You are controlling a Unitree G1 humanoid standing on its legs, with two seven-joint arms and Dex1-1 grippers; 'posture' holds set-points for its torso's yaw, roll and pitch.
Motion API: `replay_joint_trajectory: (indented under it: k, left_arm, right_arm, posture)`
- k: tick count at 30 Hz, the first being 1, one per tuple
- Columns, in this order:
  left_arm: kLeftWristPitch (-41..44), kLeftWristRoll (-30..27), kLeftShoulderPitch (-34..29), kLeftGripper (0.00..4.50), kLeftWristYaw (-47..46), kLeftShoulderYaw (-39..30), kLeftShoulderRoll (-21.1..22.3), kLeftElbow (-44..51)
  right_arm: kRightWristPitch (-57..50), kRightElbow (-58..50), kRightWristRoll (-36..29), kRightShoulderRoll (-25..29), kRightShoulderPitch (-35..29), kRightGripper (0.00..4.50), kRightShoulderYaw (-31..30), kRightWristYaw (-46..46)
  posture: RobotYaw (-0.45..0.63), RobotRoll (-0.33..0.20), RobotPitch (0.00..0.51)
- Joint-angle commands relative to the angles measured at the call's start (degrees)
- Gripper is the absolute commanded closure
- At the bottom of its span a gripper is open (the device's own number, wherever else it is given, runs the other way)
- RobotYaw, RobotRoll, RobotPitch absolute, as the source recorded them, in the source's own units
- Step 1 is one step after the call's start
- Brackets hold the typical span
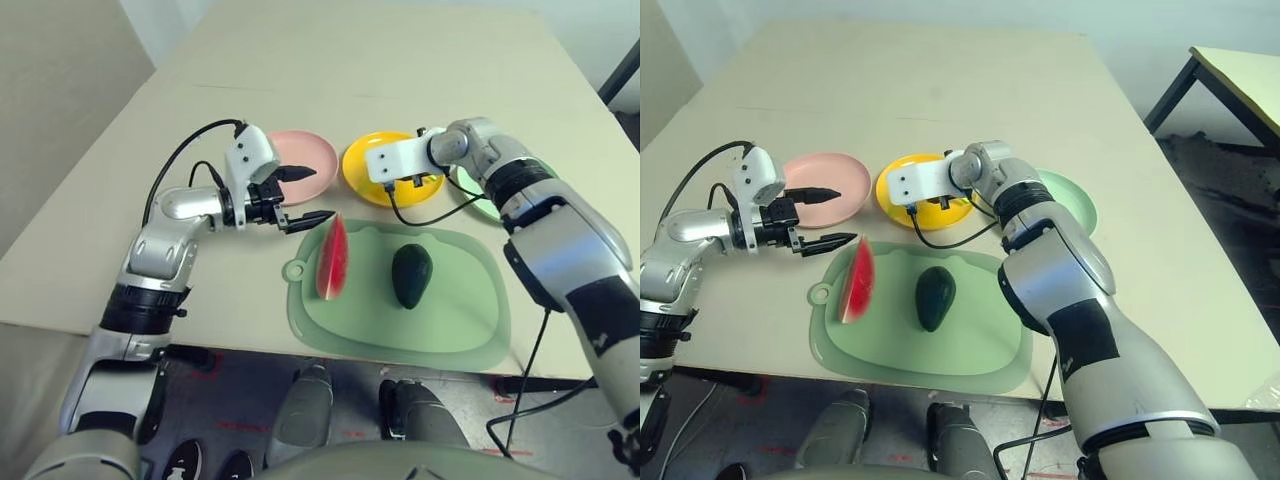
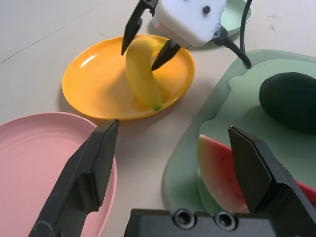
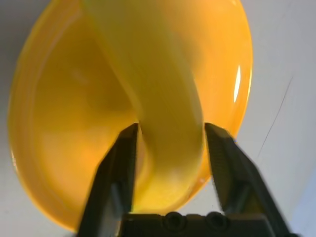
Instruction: Place the fruits into color-matched plates.
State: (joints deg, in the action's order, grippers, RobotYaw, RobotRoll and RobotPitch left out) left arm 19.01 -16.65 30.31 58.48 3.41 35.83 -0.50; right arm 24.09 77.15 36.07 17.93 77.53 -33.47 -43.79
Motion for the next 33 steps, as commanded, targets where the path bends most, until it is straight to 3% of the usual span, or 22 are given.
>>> replay_joint_trajectory:
  k: [1,2,10,14,16,18,21,26,29,33]
  left_arm:
    - [0.11,-0.11,0.21,0.00,0.41,-0.09,0.49,-0.16]
    - [-0.06,-0.05,0.43,0.00,0.50,-0.14,0.56,-0.50]
    - [-3.59,0.29,1.97,0.00,3.92,0.48,1.45,-3.02]
    - [-8.18,-1.09,3.06,0.00,11.06,0.76,2.81,-4.91]
    - [-10.66,-2.58,3.34,0.00,17.13,1.42,3.79,-5.04]
    - [-11.76,-3.75,3.54,0.00,20.56,1.59,4.06,-4.84]
    - [-12.79,-5.44,4.14,0.00,24.44,1.46,4.39,-3.99]
    - [-14.25,-6.74,4.37,0.00,29.57,1.75,5.64,-3.12]
    - [-14.74,-6.87,4.38,0.00,30.70,1.73,6.02,-3.33]
    - [-15.30,-6.30,4.11,0.00,31.61,2.05,6.29,-3.80]
  right_arm:
    - [0.17,0.53,0.21,0.23,-0.78,0.41,0.50,-0.76]
    - [0.15,0.51,0.13,0.25,-0.76,0.02,0.60,-0.86]
    - [4.94,-0.96,0.55,2.66,2.18,0.02,0.21,-5.14]
    - [13.49,-4.25,-0.08,6.43,4.55,0.02,-0.60,-16.21]
    - [17.29,-9.48,-4.51,8.93,3.06,0.02,0.69,-26.96]
    - [17.49,-17.02,-9.25,11.45,-0.09,0.02,1.64,-35.40]
    - [7.58,-41.51,-19.19,19.02,-9.99,0.02,2.48,-47.10]
    - [-13.87,-73.42,-33.04,31.77,-20.77,0.02,1.87,-48.71]
    - [-20.86,-83.34,-35.88,34.90,-23.82,0.02,2.77,-48.71]
    - [-26.68,-91.31,-36.44,33.60,-26.07,0.02,4.19,-48.27]
  posture:
    - [0.25,0.000,0.122]
    - [0.25,0.000,0.121]
    - [0.23,0.000,0.124]
    - [0.21,0.000,0.128]
    - [0.20,0.000,0.129]
    - [0.20,0.000,0.129]
    - [0.18,0.000,0.132]
    - [0.18,0.000,0.134]
    - [0.17,0.000,0.135]
    - [0.16,0.000,0.133]
